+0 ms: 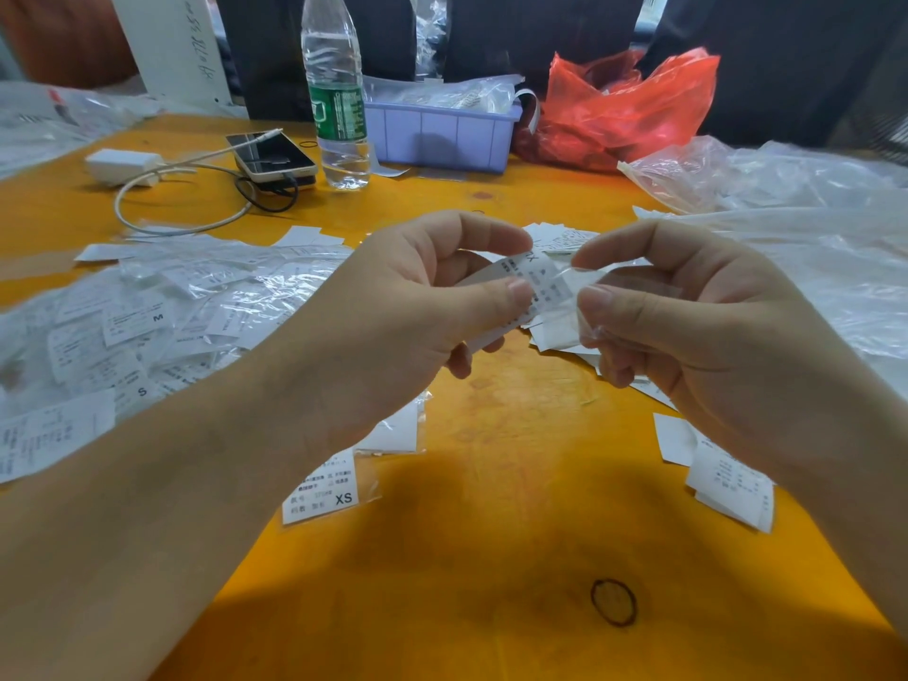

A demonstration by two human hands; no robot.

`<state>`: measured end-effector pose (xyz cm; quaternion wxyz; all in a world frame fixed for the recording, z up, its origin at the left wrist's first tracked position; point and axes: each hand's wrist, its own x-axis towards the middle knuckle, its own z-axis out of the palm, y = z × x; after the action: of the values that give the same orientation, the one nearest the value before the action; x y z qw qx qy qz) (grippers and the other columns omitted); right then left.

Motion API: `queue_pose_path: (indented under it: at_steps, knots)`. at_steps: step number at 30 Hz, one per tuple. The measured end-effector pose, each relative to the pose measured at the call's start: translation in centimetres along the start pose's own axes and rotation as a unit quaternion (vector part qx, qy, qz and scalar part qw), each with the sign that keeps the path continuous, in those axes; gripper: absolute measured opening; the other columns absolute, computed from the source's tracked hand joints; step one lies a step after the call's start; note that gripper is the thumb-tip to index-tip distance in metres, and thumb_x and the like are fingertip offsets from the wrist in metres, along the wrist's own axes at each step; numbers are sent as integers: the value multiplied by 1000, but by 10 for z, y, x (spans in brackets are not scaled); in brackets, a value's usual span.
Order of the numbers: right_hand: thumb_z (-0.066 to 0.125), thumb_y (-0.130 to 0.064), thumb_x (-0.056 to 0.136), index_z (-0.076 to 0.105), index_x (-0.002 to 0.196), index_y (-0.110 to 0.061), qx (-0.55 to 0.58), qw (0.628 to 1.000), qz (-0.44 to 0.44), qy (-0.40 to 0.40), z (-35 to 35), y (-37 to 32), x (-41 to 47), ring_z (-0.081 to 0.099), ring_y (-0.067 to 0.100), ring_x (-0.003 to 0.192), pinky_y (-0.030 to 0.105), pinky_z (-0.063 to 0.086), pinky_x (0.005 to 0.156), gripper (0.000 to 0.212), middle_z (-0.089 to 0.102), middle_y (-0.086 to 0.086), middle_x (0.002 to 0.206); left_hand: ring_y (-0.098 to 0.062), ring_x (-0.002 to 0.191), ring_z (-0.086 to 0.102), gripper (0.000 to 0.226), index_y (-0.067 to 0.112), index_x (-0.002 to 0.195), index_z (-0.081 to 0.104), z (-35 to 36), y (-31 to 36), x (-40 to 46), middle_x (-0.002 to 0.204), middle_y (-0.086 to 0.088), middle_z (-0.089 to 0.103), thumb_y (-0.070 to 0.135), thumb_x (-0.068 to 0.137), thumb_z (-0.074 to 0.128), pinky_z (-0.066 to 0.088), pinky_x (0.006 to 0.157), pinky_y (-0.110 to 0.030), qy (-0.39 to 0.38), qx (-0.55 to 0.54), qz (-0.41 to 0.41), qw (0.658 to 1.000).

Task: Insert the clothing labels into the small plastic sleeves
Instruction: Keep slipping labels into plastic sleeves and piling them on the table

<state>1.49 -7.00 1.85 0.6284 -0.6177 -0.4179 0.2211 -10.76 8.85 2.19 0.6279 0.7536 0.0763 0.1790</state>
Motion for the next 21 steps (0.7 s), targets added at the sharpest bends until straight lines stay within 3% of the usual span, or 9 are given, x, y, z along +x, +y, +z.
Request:
queue_pose_path:
  at_steps: [6, 17, 21]
  knots:
    - [70, -17, 73, 67, 96, -16, 2, 1000, 10, -12, 1, -1, 0, 55, 16, 52, 25, 47, 49, 23, 67, 6, 67, -6, 57, 60, 23, 26, 104, 65, 1, 0, -1, 79, 4, 73, 15, 85, 70, 49, 48, -21, 12, 49, 10, 999]
    - [77, -15, 71, 66, 95, -15, -25, 999, 0, 25, 1, -5, -2, 59, 19, 57, 28, 52, 52, 26, 69, 5, 69, -3, 63, 66, 31, 30, 107, 60, 2, -2, -3, 82, 8, 74, 15, 83, 73, 45, 50, -10, -23, 92, 38, 995]
    - [69, -17, 67, 65, 95, -12, -14, 999, 5, 30, 3, -7, -2, 57, 21, 56, 28, 52, 52, 29, 68, 5, 69, -3, 65, 67, 35, 30, 110, 60, 2, -1, -3, 83, 7, 75, 20, 80, 74, 45, 50, -9, -30, 94, 35, 994]
